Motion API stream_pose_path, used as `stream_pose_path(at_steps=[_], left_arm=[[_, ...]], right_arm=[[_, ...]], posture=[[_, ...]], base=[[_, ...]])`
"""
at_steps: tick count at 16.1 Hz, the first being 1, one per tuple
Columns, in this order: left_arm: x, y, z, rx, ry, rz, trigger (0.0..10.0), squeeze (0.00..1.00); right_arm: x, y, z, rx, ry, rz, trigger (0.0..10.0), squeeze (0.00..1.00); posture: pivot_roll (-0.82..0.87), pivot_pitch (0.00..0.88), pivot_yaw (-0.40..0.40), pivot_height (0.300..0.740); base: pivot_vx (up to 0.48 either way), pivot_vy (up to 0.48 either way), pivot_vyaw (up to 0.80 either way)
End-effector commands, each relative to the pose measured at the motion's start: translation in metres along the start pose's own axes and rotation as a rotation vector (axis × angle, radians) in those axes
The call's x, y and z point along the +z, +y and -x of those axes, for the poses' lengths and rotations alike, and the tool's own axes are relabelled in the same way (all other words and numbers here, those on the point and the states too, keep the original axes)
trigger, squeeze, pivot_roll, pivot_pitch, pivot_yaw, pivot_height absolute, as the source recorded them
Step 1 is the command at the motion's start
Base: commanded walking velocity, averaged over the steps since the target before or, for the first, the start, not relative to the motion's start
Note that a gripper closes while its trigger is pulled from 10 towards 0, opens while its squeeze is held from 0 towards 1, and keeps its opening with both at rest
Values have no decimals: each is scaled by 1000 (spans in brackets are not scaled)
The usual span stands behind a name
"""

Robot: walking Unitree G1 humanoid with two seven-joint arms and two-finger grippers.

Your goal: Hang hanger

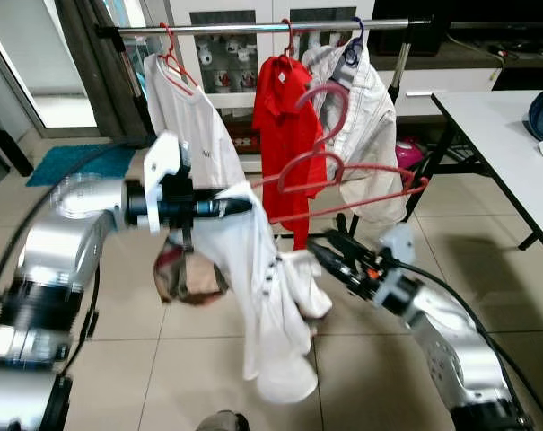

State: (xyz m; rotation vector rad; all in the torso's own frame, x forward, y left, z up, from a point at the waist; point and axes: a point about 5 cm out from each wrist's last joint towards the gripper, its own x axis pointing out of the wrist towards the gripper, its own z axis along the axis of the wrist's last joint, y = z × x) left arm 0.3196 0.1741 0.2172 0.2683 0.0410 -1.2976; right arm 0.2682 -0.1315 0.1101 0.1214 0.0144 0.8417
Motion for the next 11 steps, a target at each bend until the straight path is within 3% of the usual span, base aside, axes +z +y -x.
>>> stream_pose_path(at_steps=[1, 5, 9, 10, 11], left_arm=[[6, 4, 3, -8, 3, -29, 0, 0], [21, 2, -4, -123, -50, -20, 0, 0], [31, 5, -2, -184, -65, -22, 0, 0], [33, 7, 0, -185, -65, -24, 0, 0], [34, 8, 1, -181, -69, -26, 0, 0]], right_arm=[[9, 1, -5, 30, -24, 23, 10000, 1000], [9, -10, -24, -37, 32, 106, 10000, 1000], [17, -9, -34, 20, 29, 125, 10000, 1000], [21, -5, -34, 64, 10, 109, 10000, 51], [22, -1, -33, 115, -4, 87, 10000, 0]], posture=[[-59, 0, 87, 740], [-60, 0, 86, 740], [-47, 0, 78, 740], [-46, 0, 80, 740], [-47, 0, 82, 740]], base=[[0, 0, 0], [0, 0, 0], [0, 0, 0], [0, 0, 0], [0, 0, 0]])
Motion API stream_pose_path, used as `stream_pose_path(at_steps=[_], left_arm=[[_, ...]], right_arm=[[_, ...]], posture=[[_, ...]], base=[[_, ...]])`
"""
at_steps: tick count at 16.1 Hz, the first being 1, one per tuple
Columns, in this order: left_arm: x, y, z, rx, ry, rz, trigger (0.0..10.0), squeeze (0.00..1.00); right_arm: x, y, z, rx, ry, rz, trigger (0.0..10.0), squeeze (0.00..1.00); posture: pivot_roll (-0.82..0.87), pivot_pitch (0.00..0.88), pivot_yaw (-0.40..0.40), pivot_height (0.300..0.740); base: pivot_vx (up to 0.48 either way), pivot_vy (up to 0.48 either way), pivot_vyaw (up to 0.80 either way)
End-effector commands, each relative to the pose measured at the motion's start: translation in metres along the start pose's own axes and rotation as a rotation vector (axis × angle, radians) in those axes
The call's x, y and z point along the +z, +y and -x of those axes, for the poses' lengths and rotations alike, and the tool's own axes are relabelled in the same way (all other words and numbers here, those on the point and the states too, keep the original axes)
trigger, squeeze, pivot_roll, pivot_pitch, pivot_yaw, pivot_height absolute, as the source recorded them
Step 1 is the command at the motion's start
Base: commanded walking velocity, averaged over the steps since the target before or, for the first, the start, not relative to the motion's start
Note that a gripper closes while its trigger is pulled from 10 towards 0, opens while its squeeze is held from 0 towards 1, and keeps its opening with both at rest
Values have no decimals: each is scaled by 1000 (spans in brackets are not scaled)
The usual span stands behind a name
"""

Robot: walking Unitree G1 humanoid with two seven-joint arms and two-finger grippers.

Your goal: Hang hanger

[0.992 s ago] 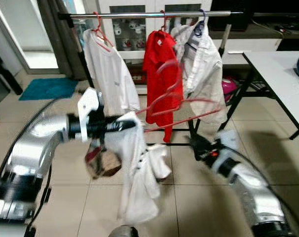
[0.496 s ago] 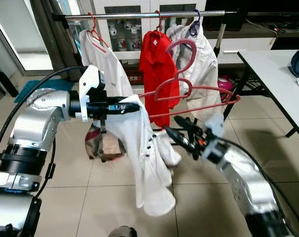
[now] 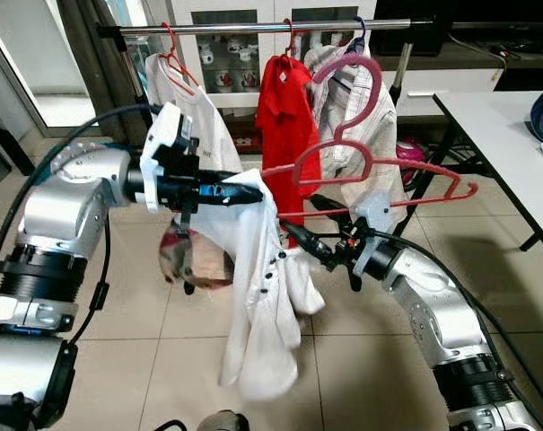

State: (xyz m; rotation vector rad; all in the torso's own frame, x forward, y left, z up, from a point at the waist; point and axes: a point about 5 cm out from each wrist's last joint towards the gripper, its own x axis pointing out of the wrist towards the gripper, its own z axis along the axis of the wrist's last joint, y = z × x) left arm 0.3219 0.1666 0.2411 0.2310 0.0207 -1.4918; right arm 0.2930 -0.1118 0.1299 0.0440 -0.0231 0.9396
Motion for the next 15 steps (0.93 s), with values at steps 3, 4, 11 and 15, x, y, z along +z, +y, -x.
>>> stream_pose_path(at_steps=[3, 4, 11, 15], left_arm=[[16, 7, 9, 18, -40, -28, 0, 0], [19, 8, 9, 19, -60, -24, 0, 0], [39, 10, 13, -12, -136, -32, 0, 0], [51, 15, 19, 14, -143, -52, 0, 0]], right_arm=[[-6, 16, 3, 140, 15, -41, 10000, 0], [-13, 18, 5, 152, 45, -42, 10000, 0], [-44, 5, -2, 62, 248, 12, 10000, 0], [-68, 0, 1, 48, 393, -7, 10000, 0]], posture=[[-51, 0, 84, 740], [-51, 0, 84, 740], [-42, 0, 92, 740], [-28, 0, 89, 740]], base=[[0, 0, 0], [0, 0, 0], [0, 0, 0], [0, 0, 0]])
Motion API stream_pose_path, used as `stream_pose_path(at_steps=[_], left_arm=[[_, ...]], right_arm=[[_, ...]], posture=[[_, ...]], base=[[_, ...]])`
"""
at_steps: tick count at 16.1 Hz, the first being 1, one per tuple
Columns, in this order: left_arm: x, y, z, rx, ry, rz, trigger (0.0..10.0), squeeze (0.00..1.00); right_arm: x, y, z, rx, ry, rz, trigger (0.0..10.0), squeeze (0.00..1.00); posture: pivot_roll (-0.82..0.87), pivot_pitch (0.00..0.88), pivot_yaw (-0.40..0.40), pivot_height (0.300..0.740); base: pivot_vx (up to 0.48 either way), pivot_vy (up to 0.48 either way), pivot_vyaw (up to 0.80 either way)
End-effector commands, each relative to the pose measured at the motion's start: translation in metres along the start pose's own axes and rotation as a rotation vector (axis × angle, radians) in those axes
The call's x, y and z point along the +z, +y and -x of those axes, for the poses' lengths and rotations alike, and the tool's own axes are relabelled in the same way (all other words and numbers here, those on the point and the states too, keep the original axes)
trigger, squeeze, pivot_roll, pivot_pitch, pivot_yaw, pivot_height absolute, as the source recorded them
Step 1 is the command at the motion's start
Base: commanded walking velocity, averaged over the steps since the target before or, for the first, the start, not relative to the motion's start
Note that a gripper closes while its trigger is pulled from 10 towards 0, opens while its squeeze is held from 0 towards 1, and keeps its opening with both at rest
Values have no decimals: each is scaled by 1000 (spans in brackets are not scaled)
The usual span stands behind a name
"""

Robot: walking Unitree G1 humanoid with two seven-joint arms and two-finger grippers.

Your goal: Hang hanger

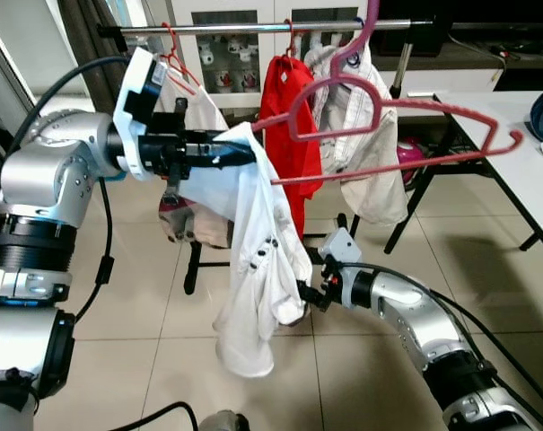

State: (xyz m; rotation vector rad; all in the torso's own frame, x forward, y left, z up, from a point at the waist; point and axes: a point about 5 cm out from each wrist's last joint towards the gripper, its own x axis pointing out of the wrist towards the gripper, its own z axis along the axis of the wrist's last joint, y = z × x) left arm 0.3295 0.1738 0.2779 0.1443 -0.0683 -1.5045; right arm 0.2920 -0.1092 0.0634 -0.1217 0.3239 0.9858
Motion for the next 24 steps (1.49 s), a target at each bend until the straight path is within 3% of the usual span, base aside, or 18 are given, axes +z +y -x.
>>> stream_pose_path(at_steps=[1, 2, 9, 18, 21, 24], left_arm=[[21, 3, 8, 26, -34, -61, 0, 0], [23, 4, 9, 31, -35, -63, 0, 0], [24, 4, 15, 65, -30, -61, 0, 0], [6, -1, 31, 158, 24, -44, 0, 0], [-2, -6, 37, 182, 40, -33, 0, 0], [-11, -14, 43, 210, 59, -15, 0, 0]], right_arm=[[-16, -2, 0, -18, 110, 15, 2314, 0], [-21, -2, 1, -24, 137, 15, 0, 0], [-41, -12, 15, -93, 201, -16, 0, 0], [-57, -42, 61, -267, 318, 5, 0, 0], [-59, -55, 77, -382, 338, -2, 0, 0], [-55, -75, 98, -581, 308, -36, 0, 0]], posture=[[-27, 0, 94, 740], [-27, 0, 94, 740], [-25, 0, 101, 740], [-40, 0, 83, 740], [-48, 0, 93, 740], [-43, 0, 89, 740]], base=[[0, 0, 0], [0, 0, 0], [0, 0, 0], [0, 0, 0], [0, 0, 0], [0, 0, 0]])
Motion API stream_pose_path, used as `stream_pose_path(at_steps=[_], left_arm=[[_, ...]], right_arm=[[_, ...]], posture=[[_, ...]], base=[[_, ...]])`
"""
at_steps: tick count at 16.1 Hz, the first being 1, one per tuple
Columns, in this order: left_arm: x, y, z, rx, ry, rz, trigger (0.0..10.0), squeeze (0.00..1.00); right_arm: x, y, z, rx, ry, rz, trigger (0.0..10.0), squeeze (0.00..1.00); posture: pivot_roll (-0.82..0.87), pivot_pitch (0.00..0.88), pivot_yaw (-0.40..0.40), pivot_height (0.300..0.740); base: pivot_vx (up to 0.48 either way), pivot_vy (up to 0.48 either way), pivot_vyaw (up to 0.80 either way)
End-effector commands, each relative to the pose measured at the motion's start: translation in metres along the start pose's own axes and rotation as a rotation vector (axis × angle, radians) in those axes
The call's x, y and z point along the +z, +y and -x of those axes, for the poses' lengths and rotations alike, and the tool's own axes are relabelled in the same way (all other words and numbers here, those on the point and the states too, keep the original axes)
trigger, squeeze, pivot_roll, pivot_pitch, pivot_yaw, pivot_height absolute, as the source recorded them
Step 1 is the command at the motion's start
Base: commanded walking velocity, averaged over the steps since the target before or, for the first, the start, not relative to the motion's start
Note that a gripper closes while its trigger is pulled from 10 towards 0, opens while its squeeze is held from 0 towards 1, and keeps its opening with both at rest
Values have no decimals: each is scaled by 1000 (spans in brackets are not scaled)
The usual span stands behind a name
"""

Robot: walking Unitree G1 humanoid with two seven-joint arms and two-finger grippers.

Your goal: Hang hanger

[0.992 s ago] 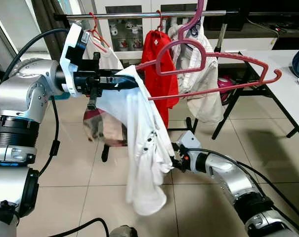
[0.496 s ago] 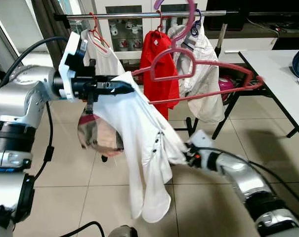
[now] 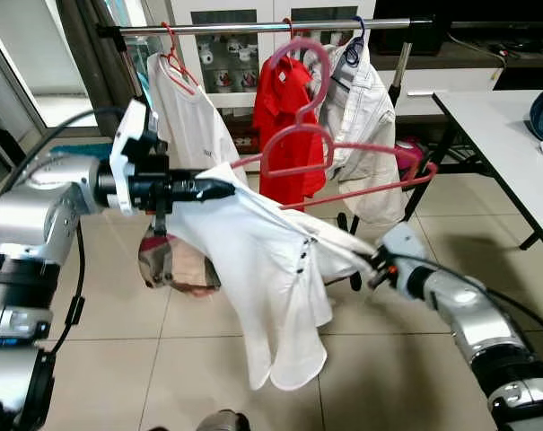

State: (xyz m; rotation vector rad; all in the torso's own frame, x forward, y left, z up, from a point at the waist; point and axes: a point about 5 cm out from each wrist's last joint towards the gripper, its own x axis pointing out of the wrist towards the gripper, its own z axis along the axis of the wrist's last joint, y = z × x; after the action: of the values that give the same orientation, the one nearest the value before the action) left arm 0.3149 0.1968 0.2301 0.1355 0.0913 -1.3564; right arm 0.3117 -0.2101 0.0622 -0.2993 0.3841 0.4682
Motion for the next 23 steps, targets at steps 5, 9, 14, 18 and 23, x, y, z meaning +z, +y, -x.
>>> stream_pose_path(at_steps=[5, 9, 14, 18, 23], left_arm=[[7, -18, 25, 58, -51, -65, 0, 0], [-10, -33, 32, 76, -3, -22, 0, 0], [-28, -40, 46, 110, 175, -51, 0, 0], [-40, -44, 50, 95, 295, -57, 0, 0], [-59, -24, 53, 240, 494, -218, 0, 0]], right_arm=[[-11, -75, 40, -489, -7, -223, 0, 0], [0, -99, 48, -537, -47, -326, 0, 0], [10, -114, 55, -553, -48, -314, 0, 0], [21, -125, 59, -564, -65, -295, 0, 0], [28, -120, 53, -512, -93, -269, 0, 0]], posture=[[-43, 0, 81, 740], [-44, 0, 58, 740], [-40, 0, 45, 740], [-43, 0, 47, 740], [-44, 0, 54, 740]], base=[[0, 0, 0], [0, 0, 0], [0, 0, 0], [0, 0, 0], [0, 0, 0]])
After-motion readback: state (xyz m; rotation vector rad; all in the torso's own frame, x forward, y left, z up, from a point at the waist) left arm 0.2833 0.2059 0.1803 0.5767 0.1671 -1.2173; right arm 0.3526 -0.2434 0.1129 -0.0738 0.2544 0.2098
